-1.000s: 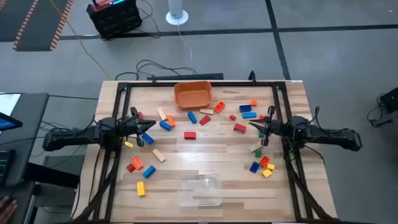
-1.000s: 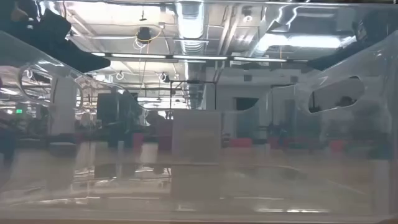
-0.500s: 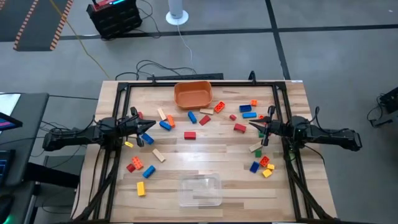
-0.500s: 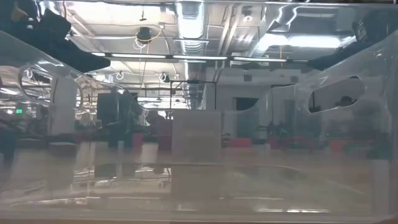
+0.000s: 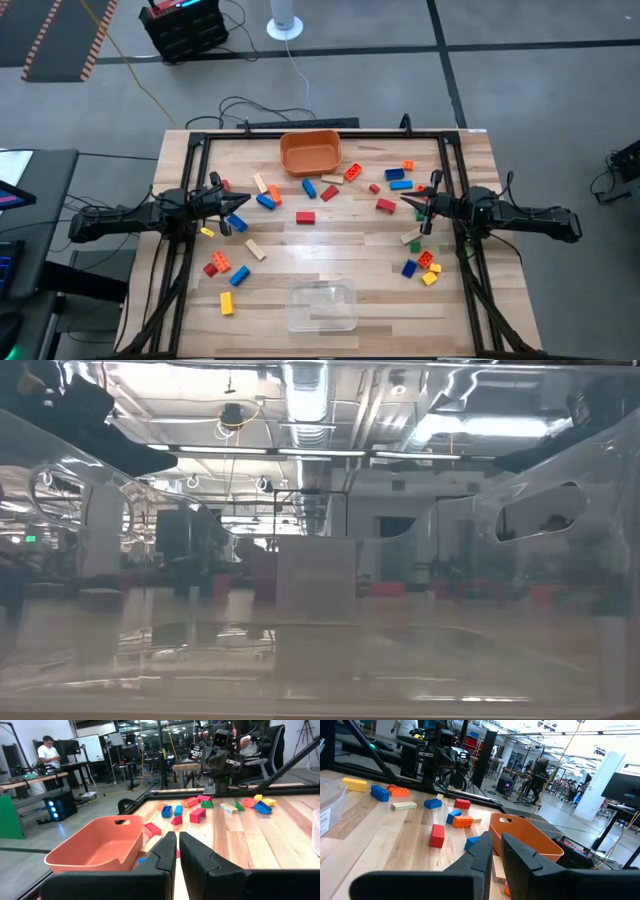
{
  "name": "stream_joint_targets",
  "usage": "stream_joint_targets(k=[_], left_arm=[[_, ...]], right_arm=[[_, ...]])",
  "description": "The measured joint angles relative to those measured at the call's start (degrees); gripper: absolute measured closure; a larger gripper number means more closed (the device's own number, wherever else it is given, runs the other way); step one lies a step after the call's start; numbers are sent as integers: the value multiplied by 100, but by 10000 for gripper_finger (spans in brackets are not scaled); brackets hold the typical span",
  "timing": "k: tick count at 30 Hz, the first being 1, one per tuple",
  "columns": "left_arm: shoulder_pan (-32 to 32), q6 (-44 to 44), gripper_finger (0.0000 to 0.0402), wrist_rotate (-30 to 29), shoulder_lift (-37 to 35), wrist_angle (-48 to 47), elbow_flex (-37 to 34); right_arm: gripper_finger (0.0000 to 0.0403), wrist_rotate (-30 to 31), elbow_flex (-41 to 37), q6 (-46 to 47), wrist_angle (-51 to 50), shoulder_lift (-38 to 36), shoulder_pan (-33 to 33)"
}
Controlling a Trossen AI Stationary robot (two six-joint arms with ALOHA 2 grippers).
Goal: Sort blocks by size
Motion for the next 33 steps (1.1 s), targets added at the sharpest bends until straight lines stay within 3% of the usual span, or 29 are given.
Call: stream_joint_targets(k=[16,24,33], left_arm=[[-1,-12,386,0,1,30,-1],[-1,-914,386,2,1,50,-1],[5,-976,386,-52,0,59,-1]], right_arm=[[330,0,0,0,2,0,0],[330,2,0,0,0,0,0],[330,5,0,3,95,0,-39]])
